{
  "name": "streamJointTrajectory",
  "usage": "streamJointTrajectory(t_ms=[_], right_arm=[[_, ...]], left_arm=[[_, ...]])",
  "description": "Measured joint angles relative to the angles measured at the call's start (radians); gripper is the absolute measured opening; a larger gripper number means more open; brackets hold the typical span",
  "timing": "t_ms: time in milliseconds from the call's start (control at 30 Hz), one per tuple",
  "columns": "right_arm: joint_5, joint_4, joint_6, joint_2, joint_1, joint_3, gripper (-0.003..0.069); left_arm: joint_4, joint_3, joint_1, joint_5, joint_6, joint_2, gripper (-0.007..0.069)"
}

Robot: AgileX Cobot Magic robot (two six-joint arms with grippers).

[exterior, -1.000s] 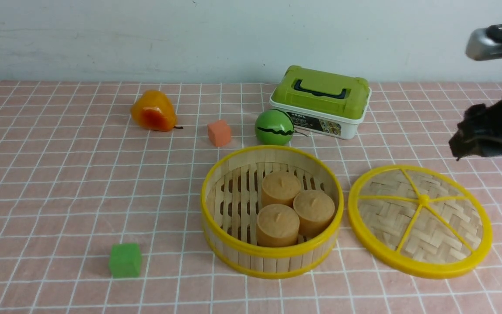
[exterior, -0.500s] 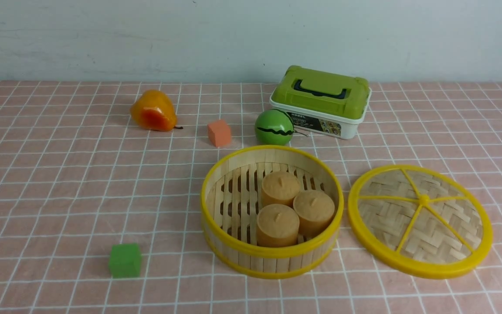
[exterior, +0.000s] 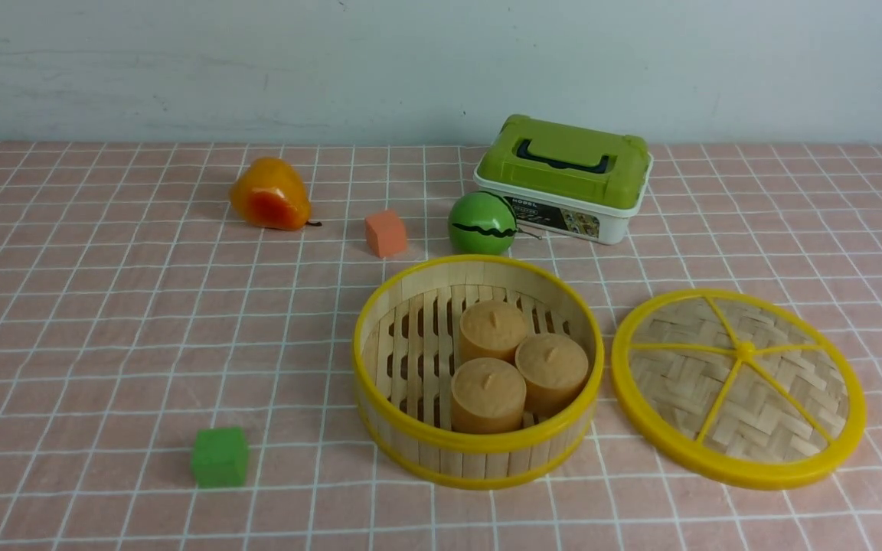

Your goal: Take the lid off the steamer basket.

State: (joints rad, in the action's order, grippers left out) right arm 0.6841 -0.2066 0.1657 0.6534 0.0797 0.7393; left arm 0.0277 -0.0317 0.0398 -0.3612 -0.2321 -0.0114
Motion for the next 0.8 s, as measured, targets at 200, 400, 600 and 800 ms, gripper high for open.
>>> streamJointTrajectory(t_ms=[200,400,600,800], right_arm=[[-0.015,-0.011,0.0,-0.041,0.0,-0.06,-0.0013],[-0.218,0.043,-0.003,-0.258,0.0,-0.277,-0.0014],[-0.506,0.146,-0.126,-0.525,-0.028,-0.602,-0.0014],[-0.512,0.165,-0.233,-0.652,-0.063,-0.761,-0.0014]], left_arm=[[0.0,0.0,0.0,0.0,0.0,0.0,0.0239],[0.0,0.0,0.0,0.0,0.0,0.0,0.0239],[0.0,0.0,0.0,0.0,0.0,0.0,0.0239],[0.0,0.0,0.0,0.0,0.0,0.0,0.0239]])
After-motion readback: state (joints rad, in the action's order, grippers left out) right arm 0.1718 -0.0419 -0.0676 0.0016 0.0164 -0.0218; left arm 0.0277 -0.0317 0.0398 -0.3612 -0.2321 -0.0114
